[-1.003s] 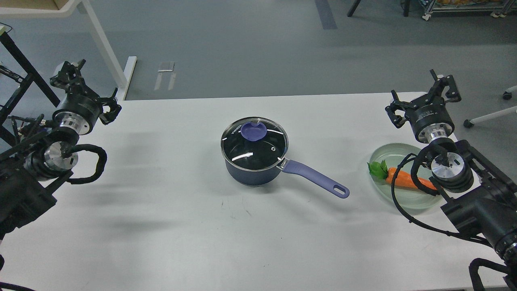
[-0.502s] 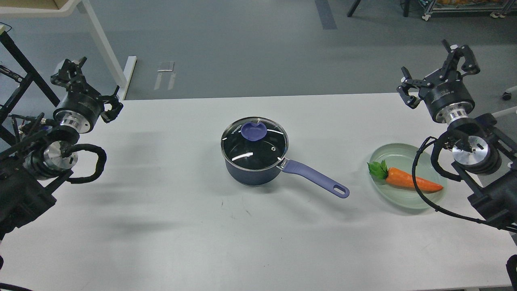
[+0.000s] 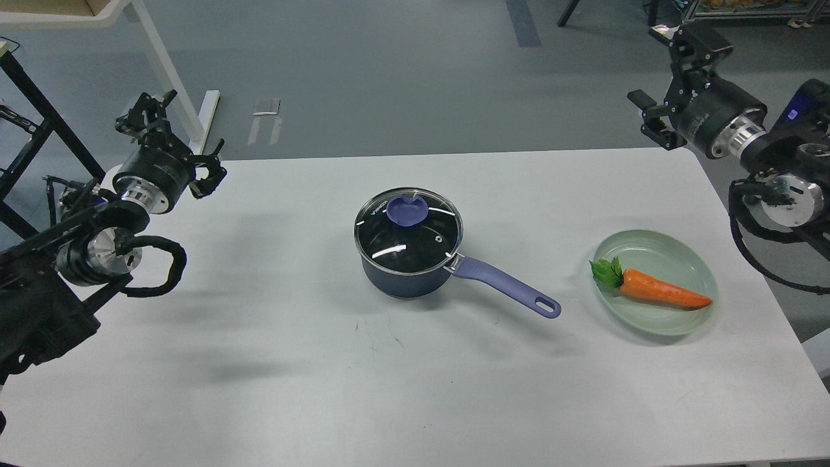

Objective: Open pot lid
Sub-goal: 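Raise the right gripper up and away from the green plate, then reach the right gripper to the purple pot handle and grasp it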

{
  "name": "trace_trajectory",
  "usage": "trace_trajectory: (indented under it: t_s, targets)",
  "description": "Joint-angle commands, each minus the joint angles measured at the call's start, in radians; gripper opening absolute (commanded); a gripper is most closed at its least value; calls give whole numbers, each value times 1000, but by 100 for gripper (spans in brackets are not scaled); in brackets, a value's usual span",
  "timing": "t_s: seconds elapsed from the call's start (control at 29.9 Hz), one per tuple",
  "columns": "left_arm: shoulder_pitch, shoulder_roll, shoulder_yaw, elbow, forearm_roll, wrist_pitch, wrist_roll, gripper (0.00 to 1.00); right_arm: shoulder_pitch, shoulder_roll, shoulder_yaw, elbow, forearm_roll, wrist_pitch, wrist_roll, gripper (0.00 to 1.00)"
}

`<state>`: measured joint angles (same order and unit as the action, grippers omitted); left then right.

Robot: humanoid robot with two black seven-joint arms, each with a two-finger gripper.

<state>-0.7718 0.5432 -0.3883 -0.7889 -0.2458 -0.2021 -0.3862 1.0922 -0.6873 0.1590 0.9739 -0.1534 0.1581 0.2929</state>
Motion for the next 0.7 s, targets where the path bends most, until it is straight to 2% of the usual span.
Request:
trace_trajectory:
  t_s: [0.0,0.17,0.3,0.43,0.57,0.67]
  targets:
    - [-1,-12,0,-1,25,1,0,99,112,2,-171,35,-108,0,0,100]
    - [-15,-15,0,-3,31,9,4,99,244,34,-410,112,-345,-8,2,100]
    - [-15,-3,0,-7,40,32,7,99,330,52,-550,169,-420,-8,3,100]
    - [-9,15,2,-12,40,38,7,99,423,121,-702,253,-572,-11,8,98]
    - [-1,43,2,-36,42,46,3,99,491,158,-823,377,-748,-18,14,96]
    - [0,67,2,-61,42,66,1,99,497,175,-872,396,-854,-43,14,96]
